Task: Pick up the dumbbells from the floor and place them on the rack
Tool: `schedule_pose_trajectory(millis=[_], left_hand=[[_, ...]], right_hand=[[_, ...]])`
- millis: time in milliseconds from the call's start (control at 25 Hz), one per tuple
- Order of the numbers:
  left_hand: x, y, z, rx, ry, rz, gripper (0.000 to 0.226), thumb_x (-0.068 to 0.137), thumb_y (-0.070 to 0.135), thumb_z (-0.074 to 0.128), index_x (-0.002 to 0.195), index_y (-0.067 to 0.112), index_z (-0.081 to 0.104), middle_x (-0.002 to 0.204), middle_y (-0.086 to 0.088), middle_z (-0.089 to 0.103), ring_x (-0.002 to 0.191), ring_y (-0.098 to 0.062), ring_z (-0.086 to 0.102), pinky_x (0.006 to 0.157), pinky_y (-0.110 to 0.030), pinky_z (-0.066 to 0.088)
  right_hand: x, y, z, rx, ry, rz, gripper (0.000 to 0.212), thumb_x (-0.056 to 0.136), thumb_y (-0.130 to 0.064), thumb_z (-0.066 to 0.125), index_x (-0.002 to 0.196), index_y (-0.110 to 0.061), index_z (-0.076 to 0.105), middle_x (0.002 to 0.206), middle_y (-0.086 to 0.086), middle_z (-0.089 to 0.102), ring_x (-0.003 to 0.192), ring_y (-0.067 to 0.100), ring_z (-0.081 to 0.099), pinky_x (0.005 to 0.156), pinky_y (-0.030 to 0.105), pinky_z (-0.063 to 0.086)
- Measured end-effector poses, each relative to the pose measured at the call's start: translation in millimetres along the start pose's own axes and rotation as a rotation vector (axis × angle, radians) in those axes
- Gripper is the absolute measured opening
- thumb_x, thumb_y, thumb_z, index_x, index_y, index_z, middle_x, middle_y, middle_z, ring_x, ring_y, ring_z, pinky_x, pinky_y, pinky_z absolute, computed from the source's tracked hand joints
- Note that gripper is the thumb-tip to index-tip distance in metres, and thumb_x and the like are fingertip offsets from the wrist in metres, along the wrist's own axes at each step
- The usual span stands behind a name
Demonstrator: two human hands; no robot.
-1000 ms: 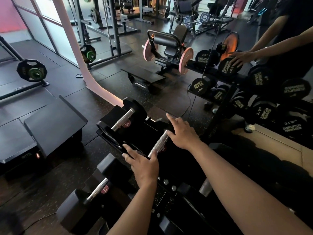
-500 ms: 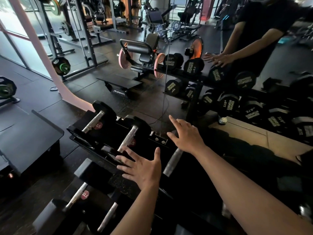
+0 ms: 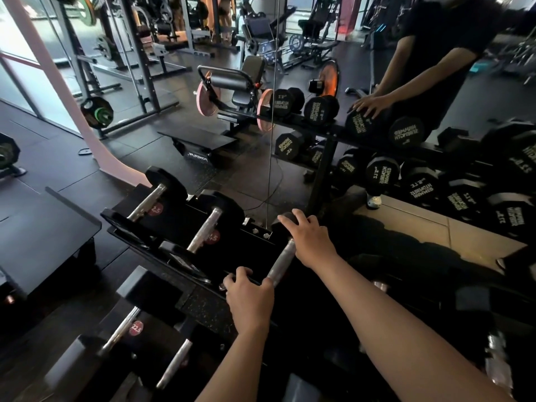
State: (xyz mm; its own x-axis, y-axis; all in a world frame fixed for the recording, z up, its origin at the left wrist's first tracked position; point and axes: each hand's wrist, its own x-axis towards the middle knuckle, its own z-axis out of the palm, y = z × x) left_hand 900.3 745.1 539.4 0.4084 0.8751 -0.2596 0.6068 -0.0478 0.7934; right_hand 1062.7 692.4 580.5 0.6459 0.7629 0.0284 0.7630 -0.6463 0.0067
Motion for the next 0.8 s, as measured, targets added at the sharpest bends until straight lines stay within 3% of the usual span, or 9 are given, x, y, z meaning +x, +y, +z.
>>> schedule_pose_trajectory(millis=[80,280,600,720,800], left_hand=[[0.3,1.2,-1.6,0.000,-0.001,-0.001,0.032,0.073,0.042,0.061,0.102,0.028,0.054,0.123,-0.001,0.043,0.102,-0.028,0.056,0.080,-0.045,0.056],[-2.6,-2.0,-5.0,-0.019,0.020,-0.016,0.027,0.079,0.038,0.062,0.101,0.025,0.053,0.115,-0.001,0.042,0.094,-0.026,0.058,0.070,-0.034,0.048],[-7.6,-3.4,-4.1,-0.055,-0.020,-0.044,0.032,0.082,0.040,0.062,0.108,0.026,0.050,0.124,0.000,0.038,0.089,-0.022,0.060,0.059,-0.027,0.043],[-9.2,-4.5,-8.0,0.012,-0.022,-0.040,0.047,0.080,0.051,0.059,0.119,0.027,0.050,0.130,-0.002,0.041,0.107,-0.026,0.055,0.076,-0.036,0.052],[-6.6,-4.4,-9.9,0.070,0.001,-0.049,0.061,0.082,0.061,0.057,0.131,0.026,0.048,0.138,-0.004,0.041,0.126,-0.029,0.043,0.089,-0.041,0.048]], right_hand=[[-0.1,1.0,3.6,-0.010,0.028,-0.001,0.086,0.085,-0.005,0.068,0.154,-0.034,0.025,0.160,0.007,0.022,0.131,0.036,0.040,0.095,0.052,0.049],[9.4,-6.9,5.1,-0.009,0.029,-0.041,0.083,0.086,-0.002,0.065,0.153,-0.035,0.028,0.159,0.005,0.024,0.131,0.035,0.039,0.096,0.051,0.046],[15.0,-1.5,7.6,0.024,-0.040,-0.089,0.086,0.085,-0.001,0.064,0.153,-0.037,0.027,0.160,0.002,0.020,0.133,0.030,0.035,0.100,0.050,0.044],[13.4,-5.9,0.7,0.078,-0.113,-0.077,0.077,0.093,-0.011,0.056,0.156,-0.036,0.020,0.165,0.004,0.009,0.146,0.034,0.019,0.113,0.059,0.029],[12.4,-7.8,-4.2,0.151,-0.125,-0.070,0.063,0.101,-0.031,0.046,0.158,-0.037,0.017,0.168,0.002,0.003,0.152,0.033,0.006,0.118,0.063,0.015]])
